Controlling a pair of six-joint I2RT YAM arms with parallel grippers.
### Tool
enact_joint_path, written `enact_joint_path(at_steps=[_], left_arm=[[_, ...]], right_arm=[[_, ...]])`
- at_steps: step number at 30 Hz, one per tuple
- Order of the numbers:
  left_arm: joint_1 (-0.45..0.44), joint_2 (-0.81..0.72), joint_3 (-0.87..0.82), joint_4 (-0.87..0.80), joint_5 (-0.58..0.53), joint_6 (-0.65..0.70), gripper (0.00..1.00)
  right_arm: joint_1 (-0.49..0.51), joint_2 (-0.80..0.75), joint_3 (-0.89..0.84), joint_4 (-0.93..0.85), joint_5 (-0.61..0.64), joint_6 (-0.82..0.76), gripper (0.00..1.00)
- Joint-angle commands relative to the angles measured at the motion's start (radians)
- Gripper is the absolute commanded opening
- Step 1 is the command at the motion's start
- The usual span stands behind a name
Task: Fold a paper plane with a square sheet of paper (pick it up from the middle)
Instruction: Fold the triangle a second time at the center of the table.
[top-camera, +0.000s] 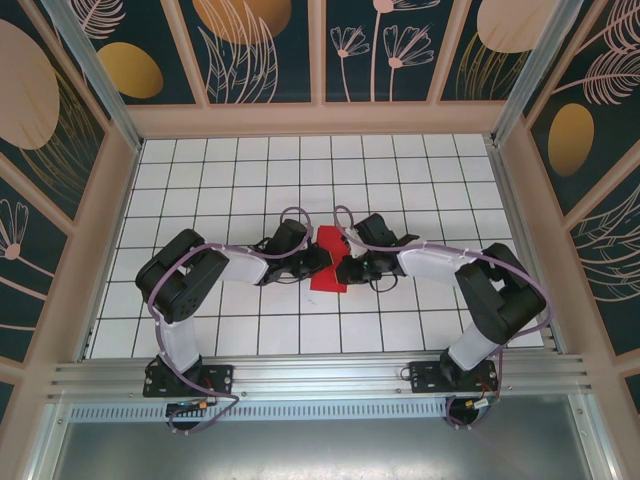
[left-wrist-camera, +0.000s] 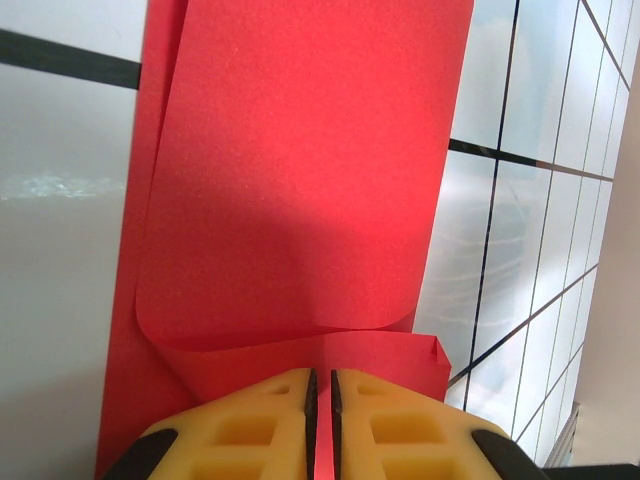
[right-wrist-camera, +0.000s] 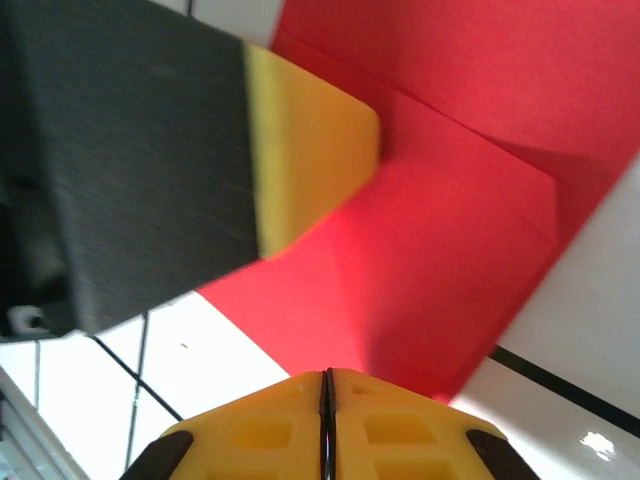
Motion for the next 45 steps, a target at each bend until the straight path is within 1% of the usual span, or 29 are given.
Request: enact_joint_path(at_steps=[1,4,7,13,19,24,30,34,36,37,43,45], left_arm=[[-0.001,0.034,-0.023,-0.087,-0.038,0.030,0.14],[-0.001,0.033,-0.021,-0.090,-0.039,0.033,0.14],[-0.001,0.029,-0.022,-0.096,-0.042,0.035,0.14],[-0.001,0.031,-0.026,-0.100,-0.050,0.037,0.13],[-0.002,0.040,-0.024,-0.098,-0.053,0.038,0.12],[-0.001,0.041,-0.027,-0.105,-0.059,0.040,0.12],[-0.001,0.039,-0.028,-0.113,-0.072,0.043,0.11],[-0.001,0.039,-0.029,-0.109,-0.067,0.038,0.10],[-0.001,0.036,-0.029,-0.106,-0.068,0.039,0.10],[-0.001,0.035,-0.028,-0.107,-0.069,0.037,0.10],[-0.001,0.030,-0.022,-0.110,-0.061,0.040,0.10],[-0.001,0.027,-0.020,-0.110,-0.061,0.040,0.10]], right_arm=[[0.014,0.014,0.038,0.014,-0.070,0.039,0.11],[0.016,0.072,0.051,-0.003,-0.078,0.039,0.11],[0.013,0.094,0.030,-0.013,-0.056,0.037,0.11],[-0.003,0.099,-0.051,0.015,-0.087,0.046,0.12],[-0.013,0.074,-0.070,0.012,-0.109,0.053,0.14],[-0.033,0.062,-0.086,-0.023,-0.078,0.041,0.15],[-0.054,0.022,-0.138,-0.004,-0.109,0.059,0.16],[-0.095,-0.004,-0.206,0.036,-0.166,0.089,0.16],[-0.096,-0.021,-0.228,0.033,-0.158,0.097,0.16],[-0.125,-0.034,-0.234,0.032,-0.163,0.100,0.16],[-0.130,-0.150,-0.178,0.020,-0.194,0.112,0.16],[-0.125,-0.158,-0.149,0.040,-0.203,0.135,0.16]])
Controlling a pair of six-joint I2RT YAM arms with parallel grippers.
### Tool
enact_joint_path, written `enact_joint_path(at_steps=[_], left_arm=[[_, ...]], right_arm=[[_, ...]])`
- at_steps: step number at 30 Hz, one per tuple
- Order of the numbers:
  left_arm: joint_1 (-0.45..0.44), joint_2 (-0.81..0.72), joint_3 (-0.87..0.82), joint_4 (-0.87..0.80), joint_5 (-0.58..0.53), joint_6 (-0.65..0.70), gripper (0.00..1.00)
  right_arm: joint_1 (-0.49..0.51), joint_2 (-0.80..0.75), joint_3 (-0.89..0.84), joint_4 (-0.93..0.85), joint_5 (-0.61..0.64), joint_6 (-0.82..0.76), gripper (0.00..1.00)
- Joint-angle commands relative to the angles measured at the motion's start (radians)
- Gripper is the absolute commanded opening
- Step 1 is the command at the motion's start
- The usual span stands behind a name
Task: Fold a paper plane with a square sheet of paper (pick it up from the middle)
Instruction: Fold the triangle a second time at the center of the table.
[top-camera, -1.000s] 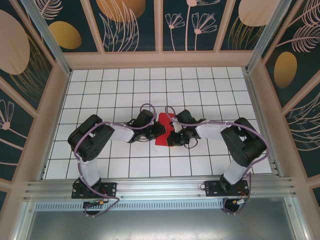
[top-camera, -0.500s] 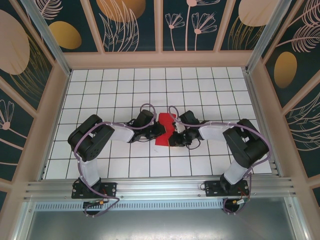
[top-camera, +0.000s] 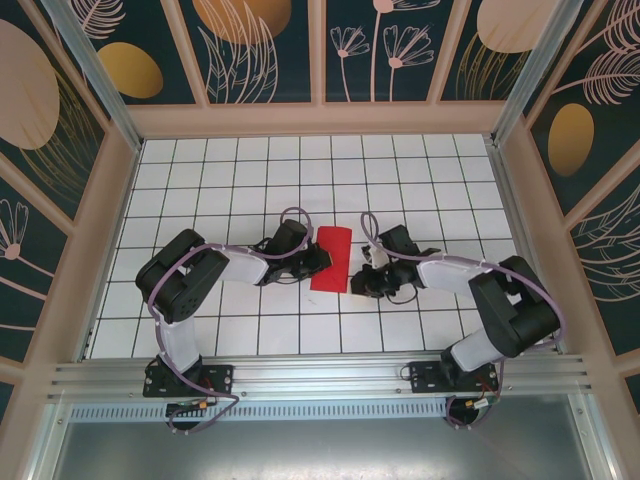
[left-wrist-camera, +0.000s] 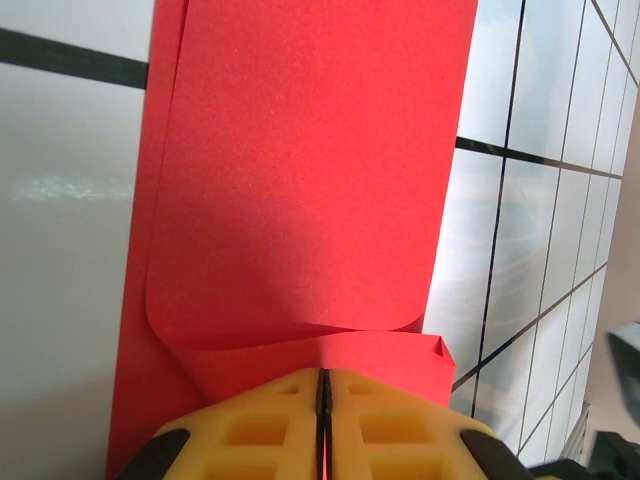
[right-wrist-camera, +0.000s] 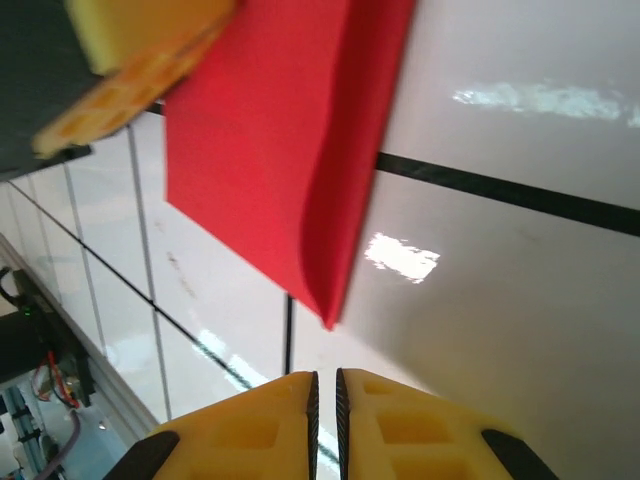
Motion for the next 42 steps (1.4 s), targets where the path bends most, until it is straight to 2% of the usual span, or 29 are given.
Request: enact_joint_path(at_steps=[1,8,14,18,25,30,33,42], left_arm=[[0.000,0.025,-0.018,-0.100,-0.053,0.026,0.10],[0.000,0.023,-0.002,-0.108,-0.049,0.030,0.10],[0.000,0.011,-0.004,-0.102,-0.047,0.031,0.12],[0.000,-0.003,0.009,-0.110,-0.047,0.055,0.15],[0.000,-0.098,0.001,-0.040,-0.043,0.060,0.27],[0.000,-0.110,-0.054,0.120,0.037,-0.030,0.22],[0.000,-0.104,-0.110,0.223,0.050,-0.098,0.20],[-0.024,-0.094,-0.129,0.264,0.051,-0.134,0.23]], right_arm=[[0.006,-0.025,0.060,0.010,-0.041,0.043,0.16],[0.079,0.153,0.174,0.015,0.009,0.026,0.16],[0.073,0.224,0.182,-0.055,0.157,0.004,0.15],[0.063,0.240,0.133,-0.046,0.147,0.002,0.14],[0.060,0.247,0.102,-0.023,0.134,0.022,0.13],[0.060,0.247,0.106,-0.012,0.132,0.028,0.12],[0.060,0.246,0.113,-0.010,0.129,0.029,0.11],[0.060,0.249,0.114,-0.003,0.134,0.034,0.10]])
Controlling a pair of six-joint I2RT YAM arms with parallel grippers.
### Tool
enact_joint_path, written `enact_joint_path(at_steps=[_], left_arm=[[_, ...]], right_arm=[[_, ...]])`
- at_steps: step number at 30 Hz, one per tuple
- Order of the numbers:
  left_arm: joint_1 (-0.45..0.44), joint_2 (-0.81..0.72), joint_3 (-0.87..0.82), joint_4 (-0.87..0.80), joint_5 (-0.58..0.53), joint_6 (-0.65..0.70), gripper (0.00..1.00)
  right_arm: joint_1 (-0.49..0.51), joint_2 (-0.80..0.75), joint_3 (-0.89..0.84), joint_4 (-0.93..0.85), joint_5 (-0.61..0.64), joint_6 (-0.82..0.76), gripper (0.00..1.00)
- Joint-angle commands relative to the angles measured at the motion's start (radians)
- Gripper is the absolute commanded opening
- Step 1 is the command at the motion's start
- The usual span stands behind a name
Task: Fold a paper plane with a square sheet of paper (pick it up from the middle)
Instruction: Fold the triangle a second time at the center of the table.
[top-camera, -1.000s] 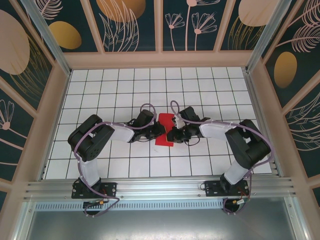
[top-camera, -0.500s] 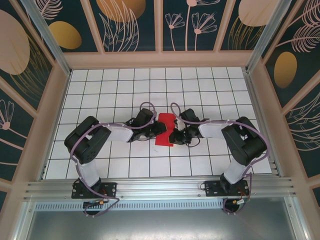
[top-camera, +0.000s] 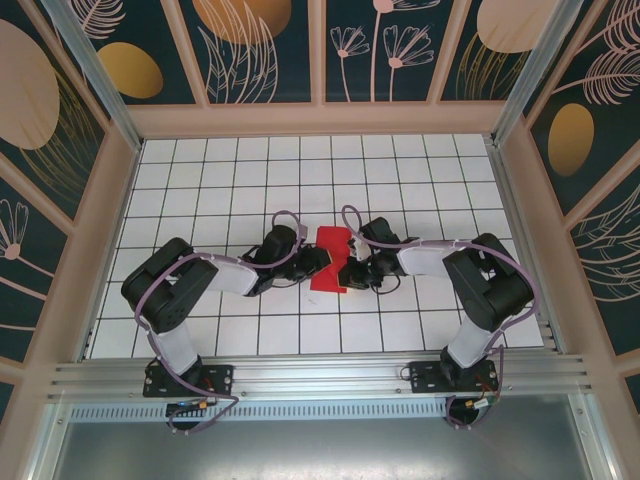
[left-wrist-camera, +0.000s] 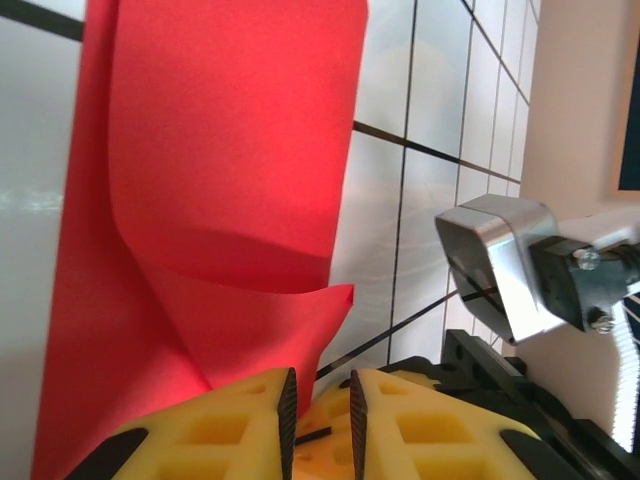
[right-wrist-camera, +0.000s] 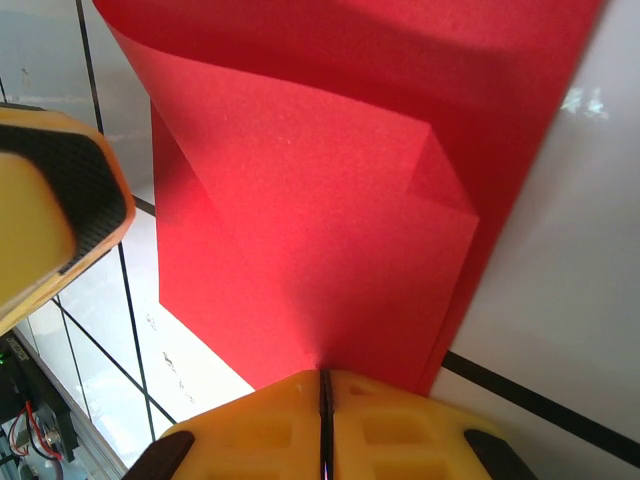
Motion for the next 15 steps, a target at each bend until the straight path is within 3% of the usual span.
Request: enact_joint_path(at_steps=[1,15], left_arm=[[-0.022,0.010,0.015,0.049,0.018,-0.021,0.23],[-0.064,0.083,0.115,-0.168,-0.126,-0.022,0.19]], right_arm=[[-0.002,0.034,-0.029,-0.037,0.069,0.007,0.10],[-0.002,0.028,-0.028,-0.042,0.075,0.005,0.10]])
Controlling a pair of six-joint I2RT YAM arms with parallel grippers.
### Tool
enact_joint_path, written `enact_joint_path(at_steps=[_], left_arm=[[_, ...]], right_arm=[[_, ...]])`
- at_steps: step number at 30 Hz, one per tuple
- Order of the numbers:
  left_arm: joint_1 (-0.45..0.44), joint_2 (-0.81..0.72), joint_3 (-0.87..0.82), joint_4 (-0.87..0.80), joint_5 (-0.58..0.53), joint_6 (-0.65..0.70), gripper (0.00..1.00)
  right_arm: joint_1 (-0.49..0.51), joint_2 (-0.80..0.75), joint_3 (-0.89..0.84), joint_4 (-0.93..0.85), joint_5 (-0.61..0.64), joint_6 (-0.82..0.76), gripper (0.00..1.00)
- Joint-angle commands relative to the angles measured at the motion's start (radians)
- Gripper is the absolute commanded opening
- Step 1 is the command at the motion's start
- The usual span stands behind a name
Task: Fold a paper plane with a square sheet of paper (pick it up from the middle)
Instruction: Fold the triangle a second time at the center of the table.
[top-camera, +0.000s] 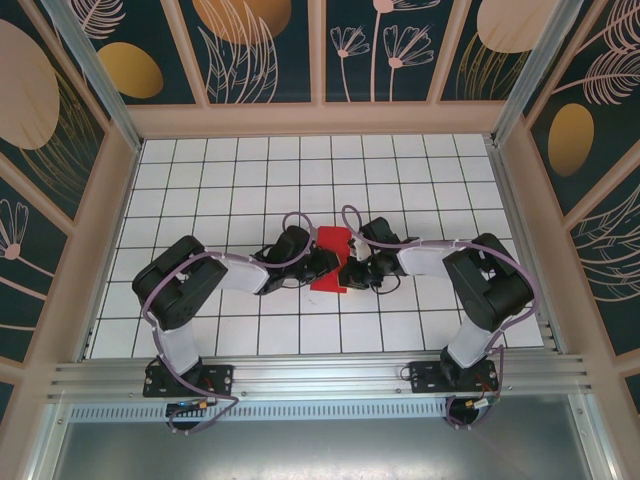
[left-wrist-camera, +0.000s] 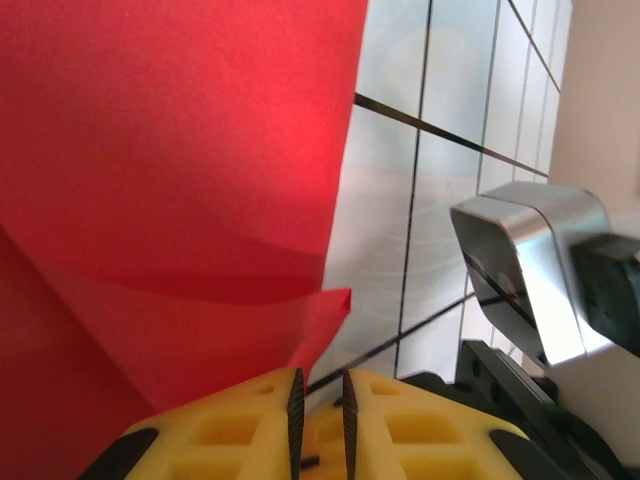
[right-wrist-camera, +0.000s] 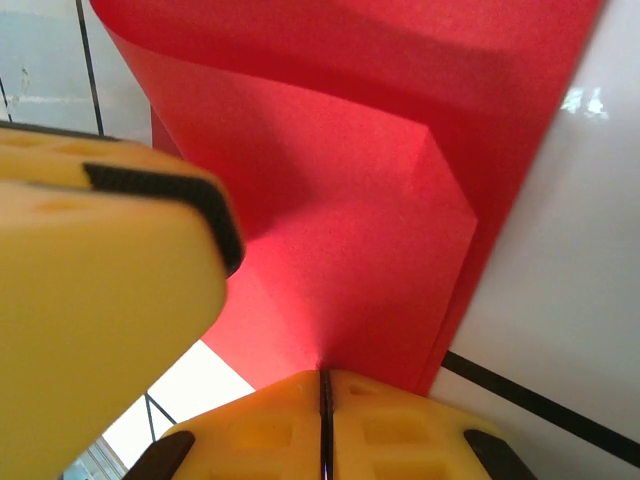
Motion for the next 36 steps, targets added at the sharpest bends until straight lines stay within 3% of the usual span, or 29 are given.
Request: enact_joint_path(at_steps=[1,11,21,36], left_arm=[[-0.006,0.026,0.027,-0.084,-0.072,-0.016,0.19],[-0.005,0.076,0.041,-0.082,-0.133,0.018,0.19],[0.024,0.036,0.058,-0.183,-0.201,0.059,0.20],[0.086,0.033,0.076,-0.212,-0.214,0.091,0.23]], right_arm=[[-0.002,0.028,-0.028,-0.043,0.077,0.005,0.10],[-0.002,0.026,-0.040,-0.065,0.102,-0.004,0.09],[-0.003,0.024,-0.050,-0.077,0.117,-0.008,0.06],[-0.003,0.020,-0.052,-0.083,0.109,-0.015,0.05]])
